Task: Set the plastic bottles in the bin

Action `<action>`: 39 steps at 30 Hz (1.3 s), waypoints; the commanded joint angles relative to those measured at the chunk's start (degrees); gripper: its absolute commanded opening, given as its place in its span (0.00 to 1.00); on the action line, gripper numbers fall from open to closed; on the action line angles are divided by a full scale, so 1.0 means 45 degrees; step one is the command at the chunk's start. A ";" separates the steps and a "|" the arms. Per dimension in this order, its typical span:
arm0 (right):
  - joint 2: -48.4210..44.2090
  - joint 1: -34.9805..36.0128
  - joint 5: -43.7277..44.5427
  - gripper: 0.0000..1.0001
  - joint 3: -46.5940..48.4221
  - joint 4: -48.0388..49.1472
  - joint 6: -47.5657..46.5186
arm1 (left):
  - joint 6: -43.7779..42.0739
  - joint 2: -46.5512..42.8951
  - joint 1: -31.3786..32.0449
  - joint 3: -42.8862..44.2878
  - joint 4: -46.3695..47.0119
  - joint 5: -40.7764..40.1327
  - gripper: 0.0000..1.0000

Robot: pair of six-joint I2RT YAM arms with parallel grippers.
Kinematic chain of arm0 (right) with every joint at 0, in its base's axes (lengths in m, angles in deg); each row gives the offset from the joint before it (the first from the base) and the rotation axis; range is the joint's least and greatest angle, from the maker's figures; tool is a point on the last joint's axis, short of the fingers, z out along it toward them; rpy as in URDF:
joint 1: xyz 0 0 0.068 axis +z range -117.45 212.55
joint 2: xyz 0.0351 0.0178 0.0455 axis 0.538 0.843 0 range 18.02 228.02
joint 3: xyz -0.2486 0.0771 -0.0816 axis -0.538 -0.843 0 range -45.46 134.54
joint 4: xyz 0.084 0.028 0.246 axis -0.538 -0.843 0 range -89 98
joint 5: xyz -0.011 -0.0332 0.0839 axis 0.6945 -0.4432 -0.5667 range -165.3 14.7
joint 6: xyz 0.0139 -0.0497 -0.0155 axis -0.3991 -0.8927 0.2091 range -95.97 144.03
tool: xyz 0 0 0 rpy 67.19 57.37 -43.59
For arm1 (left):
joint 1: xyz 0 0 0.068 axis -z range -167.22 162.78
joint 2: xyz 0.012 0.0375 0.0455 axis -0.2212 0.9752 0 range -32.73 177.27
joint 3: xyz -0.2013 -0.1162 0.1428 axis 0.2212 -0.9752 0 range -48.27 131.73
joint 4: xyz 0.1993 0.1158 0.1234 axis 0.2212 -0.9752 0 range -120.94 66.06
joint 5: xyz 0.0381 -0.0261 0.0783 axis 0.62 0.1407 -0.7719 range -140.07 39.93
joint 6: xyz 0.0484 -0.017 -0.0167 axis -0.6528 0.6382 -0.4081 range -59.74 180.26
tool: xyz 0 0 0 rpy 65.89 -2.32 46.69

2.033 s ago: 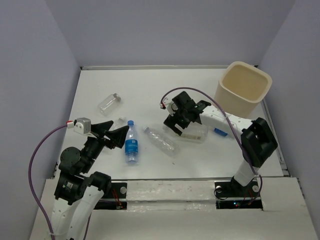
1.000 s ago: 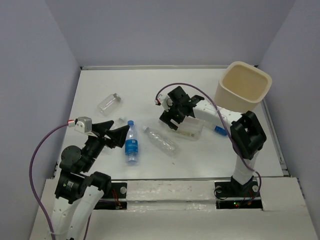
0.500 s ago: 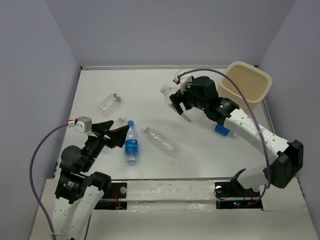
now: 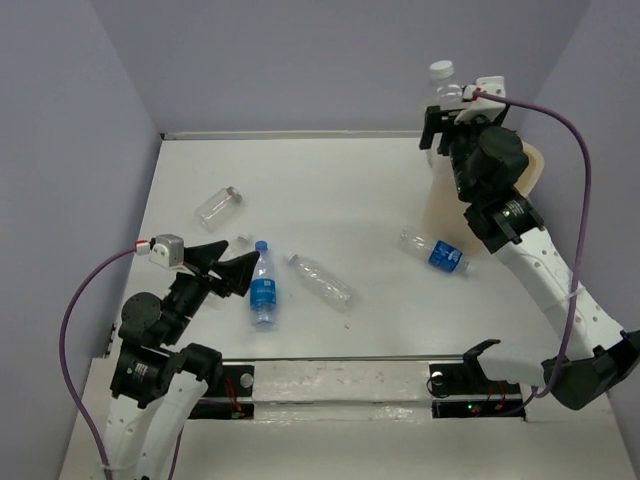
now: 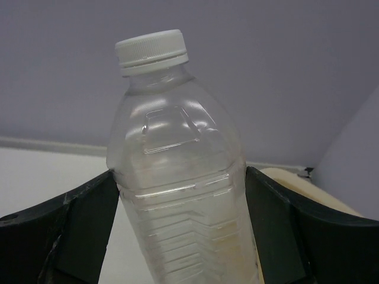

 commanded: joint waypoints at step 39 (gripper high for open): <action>-0.2353 -0.2509 -0.7630 1.00 -0.2473 -0.0384 0.4914 | -0.0080 -0.0048 -0.0048 -0.0054 0.0445 -0.0566 0.99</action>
